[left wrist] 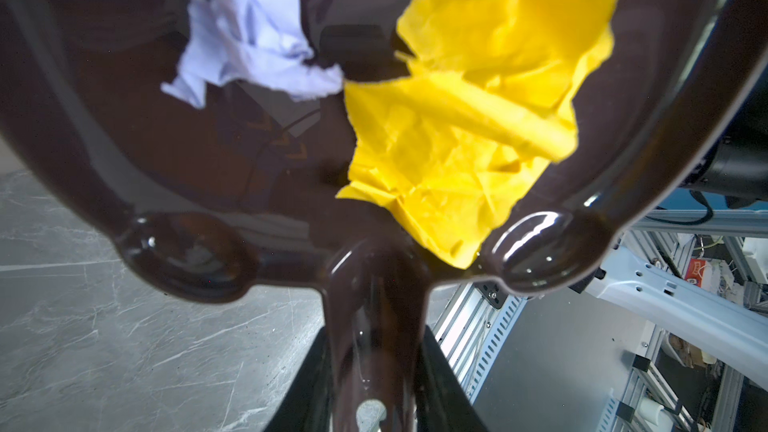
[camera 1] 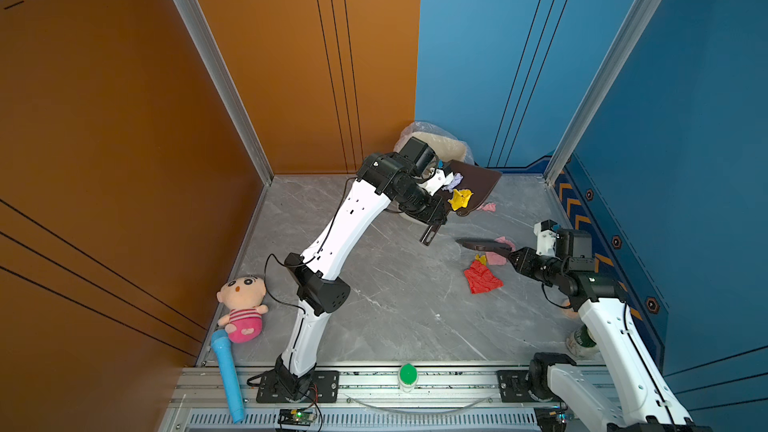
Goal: Sweep away the paper scraps from the table
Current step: 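Raise the dustpan with the left gripper over the bin rim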
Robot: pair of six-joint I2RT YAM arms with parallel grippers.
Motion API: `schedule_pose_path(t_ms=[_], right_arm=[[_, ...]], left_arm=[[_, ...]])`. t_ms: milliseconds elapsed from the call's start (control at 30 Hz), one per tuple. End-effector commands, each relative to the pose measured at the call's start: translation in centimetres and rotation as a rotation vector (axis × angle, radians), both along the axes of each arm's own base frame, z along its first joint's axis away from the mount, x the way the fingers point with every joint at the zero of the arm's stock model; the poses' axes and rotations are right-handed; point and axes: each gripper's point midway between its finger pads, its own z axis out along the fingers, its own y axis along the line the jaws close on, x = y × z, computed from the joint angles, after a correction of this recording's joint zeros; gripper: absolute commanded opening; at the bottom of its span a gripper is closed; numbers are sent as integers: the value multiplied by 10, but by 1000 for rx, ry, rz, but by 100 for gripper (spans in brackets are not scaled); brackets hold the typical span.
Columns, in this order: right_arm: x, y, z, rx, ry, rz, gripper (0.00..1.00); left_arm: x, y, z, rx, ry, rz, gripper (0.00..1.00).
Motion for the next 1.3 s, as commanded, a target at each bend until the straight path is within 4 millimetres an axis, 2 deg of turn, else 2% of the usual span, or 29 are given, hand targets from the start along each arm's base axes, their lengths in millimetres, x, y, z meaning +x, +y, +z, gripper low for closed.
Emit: schedule_pose_path(t_ms=[0, 400, 667, 933, 1267], right_arm=[[5, 1, 8, 23, -46, -3, 0], [9, 1, 5, 31, -44, -8, 0], [11, 2, 1, 31, -35, -6, 0], [11, 1, -2, 32, -31, -7, 0], [12, 1, -2, 31, -31, -7, 0]], left_arm=[[2, 1, 8, -36, -3, -20, 0], [23, 4, 4, -51, -9, 12, 0], [30, 5, -2, -48, 5, 21, 0], [34, 8, 6, -69, -17, 28, 0], [44, -4, 23, -172, -43, 21, 0]])
